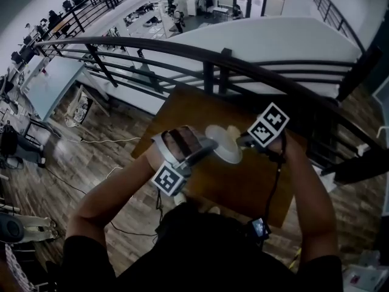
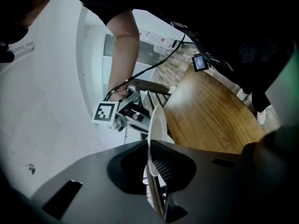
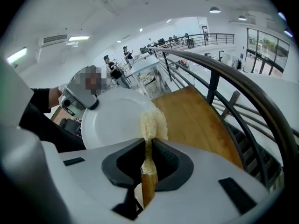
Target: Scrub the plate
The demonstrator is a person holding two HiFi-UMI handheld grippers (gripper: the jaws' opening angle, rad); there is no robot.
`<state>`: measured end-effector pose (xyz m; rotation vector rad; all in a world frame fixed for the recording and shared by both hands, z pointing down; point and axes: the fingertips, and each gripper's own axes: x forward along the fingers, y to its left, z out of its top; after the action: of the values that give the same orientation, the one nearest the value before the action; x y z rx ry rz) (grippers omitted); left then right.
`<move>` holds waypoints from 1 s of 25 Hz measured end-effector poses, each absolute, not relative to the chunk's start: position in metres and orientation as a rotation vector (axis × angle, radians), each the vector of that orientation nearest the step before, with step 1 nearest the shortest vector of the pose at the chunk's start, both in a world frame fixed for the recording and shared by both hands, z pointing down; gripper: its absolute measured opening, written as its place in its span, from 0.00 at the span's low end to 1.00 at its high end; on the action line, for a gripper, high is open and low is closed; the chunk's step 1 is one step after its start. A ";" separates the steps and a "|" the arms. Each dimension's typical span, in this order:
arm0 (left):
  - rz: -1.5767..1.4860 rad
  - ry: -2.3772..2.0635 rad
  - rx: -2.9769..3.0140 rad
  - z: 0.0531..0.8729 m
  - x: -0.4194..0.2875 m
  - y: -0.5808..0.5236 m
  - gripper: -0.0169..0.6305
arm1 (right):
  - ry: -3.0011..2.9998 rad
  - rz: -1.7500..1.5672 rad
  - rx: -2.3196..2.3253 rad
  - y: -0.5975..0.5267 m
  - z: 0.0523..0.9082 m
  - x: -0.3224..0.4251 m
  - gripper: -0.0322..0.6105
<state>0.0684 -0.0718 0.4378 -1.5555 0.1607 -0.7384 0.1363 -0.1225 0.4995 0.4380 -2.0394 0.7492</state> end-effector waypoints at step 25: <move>-0.635 0.265 -2.051 0.459 0.031 -0.172 0.06 | -1.908 0.839 0.858 -0.151 0.503 0.154 0.13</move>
<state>0.0308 -0.1720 0.4590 -2.0513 0.2654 -0.6352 0.1541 -0.1514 0.5025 0.8581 -1.9077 0.8389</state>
